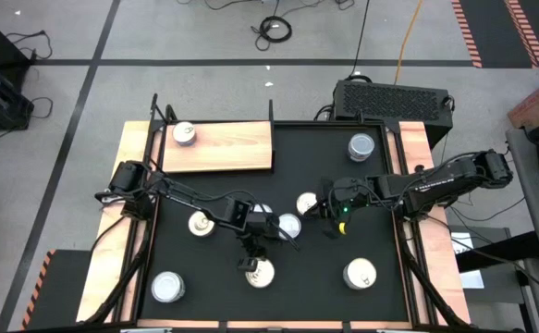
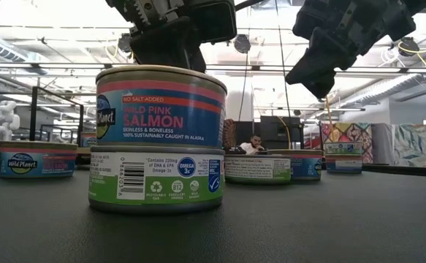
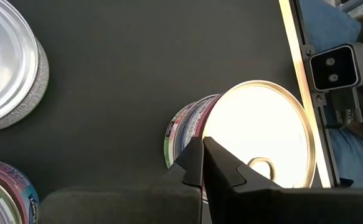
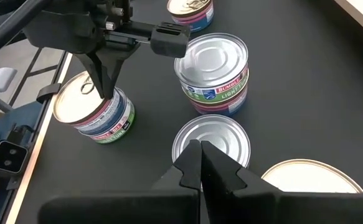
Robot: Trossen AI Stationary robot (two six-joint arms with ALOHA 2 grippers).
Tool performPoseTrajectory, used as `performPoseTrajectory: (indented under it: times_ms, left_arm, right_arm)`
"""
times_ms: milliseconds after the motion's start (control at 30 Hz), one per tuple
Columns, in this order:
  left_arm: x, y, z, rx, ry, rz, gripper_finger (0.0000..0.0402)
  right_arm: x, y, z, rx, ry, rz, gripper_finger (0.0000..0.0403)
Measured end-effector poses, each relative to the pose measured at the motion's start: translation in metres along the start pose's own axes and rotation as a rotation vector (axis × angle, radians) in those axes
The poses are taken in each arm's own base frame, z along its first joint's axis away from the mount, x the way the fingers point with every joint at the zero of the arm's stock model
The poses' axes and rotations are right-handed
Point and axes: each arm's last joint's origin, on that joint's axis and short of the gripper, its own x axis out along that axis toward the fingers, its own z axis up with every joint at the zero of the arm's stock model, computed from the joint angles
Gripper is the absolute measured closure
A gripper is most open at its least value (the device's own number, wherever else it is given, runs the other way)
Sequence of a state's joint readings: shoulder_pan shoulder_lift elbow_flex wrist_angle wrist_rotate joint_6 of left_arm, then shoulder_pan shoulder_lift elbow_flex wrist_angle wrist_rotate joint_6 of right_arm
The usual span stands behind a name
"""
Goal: Stack canned seafood by type on shelf
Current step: Put the blue and pink tuna can on the shelf
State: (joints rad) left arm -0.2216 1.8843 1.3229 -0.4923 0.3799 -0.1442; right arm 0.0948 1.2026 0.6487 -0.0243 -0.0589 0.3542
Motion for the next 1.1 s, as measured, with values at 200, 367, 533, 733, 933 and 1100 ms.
performPoseTrajectory:
  times_ms: [200,367,533,733,933,1100]
  left_arm:
    - [-0.006,-0.004,0.006,0.011,-0.022,-0.006,0.04]
    - [-0.006,-0.003,0.005,0.004,-0.01,-0.005,0.0401]
    - [-0.008,-0.003,0.005,0.008,-0.018,0.012,0.0401]
    - [-0.02,-0.007,0.007,0.043,-0.052,0.085,0.0401]
    - [-0.036,-0.014,0.01,0.059,-0.1,0.088,0.0401]
    - [-0.037,-0.014,0.006,0.041,-0.067,0.094,0.0401]
  right_arm:
    - [0.0,0.001,0.0,-0.005,0.002,0.028,0.0403]
    - [0.001,0.007,0.001,-0.045,-0.015,0.057,0.0403]
    - [0.007,0.014,0.004,-0.115,-0.053,0.161,0.0403]
    - [0.018,0.012,0.003,-0.143,-0.05,0.19,0.0403]
    - [0.024,0.004,0.01,-0.047,-0.143,0.074,0.0403]
    - [0.033,0.003,0.01,0.128,-0.201,0.018,0.0403]
